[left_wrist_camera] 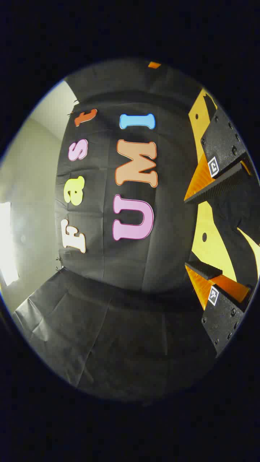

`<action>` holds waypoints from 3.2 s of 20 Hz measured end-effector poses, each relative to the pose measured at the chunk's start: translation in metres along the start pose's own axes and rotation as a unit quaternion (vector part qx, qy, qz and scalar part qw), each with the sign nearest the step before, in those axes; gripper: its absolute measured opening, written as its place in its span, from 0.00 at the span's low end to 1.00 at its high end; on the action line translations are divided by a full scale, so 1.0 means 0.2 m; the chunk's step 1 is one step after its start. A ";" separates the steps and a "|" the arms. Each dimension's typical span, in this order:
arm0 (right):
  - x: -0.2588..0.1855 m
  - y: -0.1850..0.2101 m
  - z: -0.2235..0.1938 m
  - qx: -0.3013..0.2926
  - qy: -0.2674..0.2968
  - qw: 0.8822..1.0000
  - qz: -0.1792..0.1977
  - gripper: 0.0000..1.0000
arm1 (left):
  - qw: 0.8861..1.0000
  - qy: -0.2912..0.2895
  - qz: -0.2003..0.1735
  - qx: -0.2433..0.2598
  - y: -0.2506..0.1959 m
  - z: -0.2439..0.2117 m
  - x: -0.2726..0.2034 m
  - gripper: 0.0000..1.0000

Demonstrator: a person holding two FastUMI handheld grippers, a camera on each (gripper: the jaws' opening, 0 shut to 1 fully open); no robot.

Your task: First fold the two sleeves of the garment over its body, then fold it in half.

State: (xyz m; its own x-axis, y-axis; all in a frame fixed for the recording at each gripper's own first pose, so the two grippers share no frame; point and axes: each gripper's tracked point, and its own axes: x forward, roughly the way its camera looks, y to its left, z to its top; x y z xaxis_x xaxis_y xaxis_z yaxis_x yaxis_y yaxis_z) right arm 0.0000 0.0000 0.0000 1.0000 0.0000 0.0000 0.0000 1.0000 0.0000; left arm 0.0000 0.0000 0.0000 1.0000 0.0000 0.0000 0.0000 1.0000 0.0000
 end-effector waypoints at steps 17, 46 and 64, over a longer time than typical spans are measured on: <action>0.10 0.01 -0.08 -0.019 0.011 1.000 0.021 0.98 | 0.999 0.013 0.047 -0.012 0.05 -0.05 -0.01 0.92; 0.16 -0.29 -0.29 -0.043 0.077 0.996 -0.029 0.98 | 0.996 0.054 0.072 -0.024 0.16 -0.19 -0.11 0.92; 0.50 -0.97 -1.86 -0.001 0.401 0.908 -0.117 0.94 | 0.981 0.080 0.162 0.068 0.31 -0.15 -0.37 0.92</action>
State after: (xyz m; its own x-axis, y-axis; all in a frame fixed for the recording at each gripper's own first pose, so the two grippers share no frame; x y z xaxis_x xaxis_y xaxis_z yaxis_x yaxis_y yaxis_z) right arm 0.1001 -0.1945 -0.3716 0.6506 -0.2129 -0.7289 0.2119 0.9727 -0.0949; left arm -0.0746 0.0612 -0.0304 0.9346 0.3291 -0.1346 -0.3073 0.9380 0.1602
